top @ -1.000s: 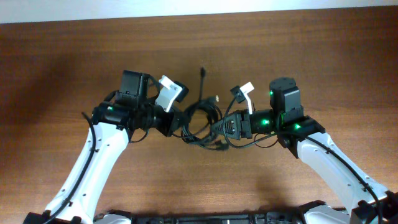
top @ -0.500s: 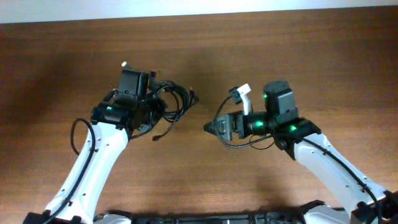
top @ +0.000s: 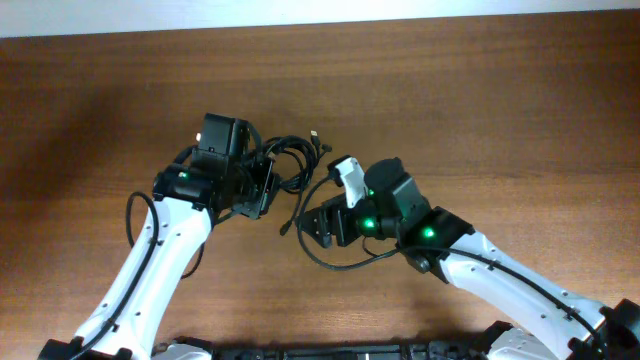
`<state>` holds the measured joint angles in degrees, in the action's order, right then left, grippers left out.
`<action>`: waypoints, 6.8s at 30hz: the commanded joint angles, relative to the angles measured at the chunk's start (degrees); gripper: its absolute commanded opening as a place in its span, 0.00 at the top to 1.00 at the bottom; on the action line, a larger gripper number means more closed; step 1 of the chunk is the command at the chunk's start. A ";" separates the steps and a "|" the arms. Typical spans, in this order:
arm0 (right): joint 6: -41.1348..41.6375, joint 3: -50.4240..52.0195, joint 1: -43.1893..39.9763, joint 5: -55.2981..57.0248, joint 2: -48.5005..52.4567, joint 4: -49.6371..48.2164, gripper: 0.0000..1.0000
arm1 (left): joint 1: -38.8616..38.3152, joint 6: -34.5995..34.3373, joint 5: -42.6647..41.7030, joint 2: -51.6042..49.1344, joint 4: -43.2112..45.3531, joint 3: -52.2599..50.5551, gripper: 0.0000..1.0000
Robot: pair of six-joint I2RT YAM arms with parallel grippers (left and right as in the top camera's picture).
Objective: Untangle cables
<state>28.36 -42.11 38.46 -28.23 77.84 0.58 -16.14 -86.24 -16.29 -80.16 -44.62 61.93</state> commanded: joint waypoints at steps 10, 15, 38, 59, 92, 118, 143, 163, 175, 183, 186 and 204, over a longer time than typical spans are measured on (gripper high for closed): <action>1.33 -0.55 1.66 10.47 -0.46 0.02 0.61 | -3.37 -7.21 -5.60 0.13 0.46 -0.07 1.00; 2.56 -0.55 1.66 8.39 -0.48 0.24 0.96 | -3.37 -5.33 -4.48 0.13 1.03 -0.07 1.00; 10.67 -0.61 -8.90 -18.62 -0.55 2.56 0.96 | -3.21 60.13 9.86 0.13 3.26 -0.07 1.00; 20.98 -0.59 -11.58 -1.01 -0.55 -13.42 0.96 | -10.34 73.35 2.14 0.13 3.15 -0.09 1.00; 15.17 -0.57 -11.47 -2.21 -0.55 0.92 0.95 | -13.44 67.93 -10.05 0.13 14.10 -0.07 1.00; 20.50 -0.59 -11.45 -14.62 -0.70 2.86 0.27 | -1.55 19.06 4.68 0.15 7.41 -0.07 1.00; 69.81 -0.59 -5.42 0.07 -0.57 -6.47 0.51 | -7.19 9.60 10.21 0.15 5.51 -0.07 1.00; 74.58 -0.59 -2.03 0.20 5.90 -14.53 0.88 | -9.75 8.94 13.40 0.15 5.75 -0.07 1.00; 48.13 -0.59 -6.38 -5.95 5.90 -12.63 0.96 | -9.53 47.39 15.28 0.15 5.66 -0.07 1.00; 38.60 -0.59 -10.45 -6.21 5.90 -11.52 0.96 | -9.55 68.52 -6.88 0.15 9.99 -0.07 1.00; 37.86 -0.59 -10.45 -3.23 5.90 -8.72 0.96 | -9.53 69.42 -10.75 0.15 10.03 -0.07 1.00; 37.86 -0.57 -10.47 -0.50 5.90 -2.03 0.56 | -8.74 41.53 -7.28 0.15 15.74 -0.07 1.00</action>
<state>66.67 -42.61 27.97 -28.27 83.22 -1.74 -25.43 -36.21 -26.00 -80.38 -30.20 61.06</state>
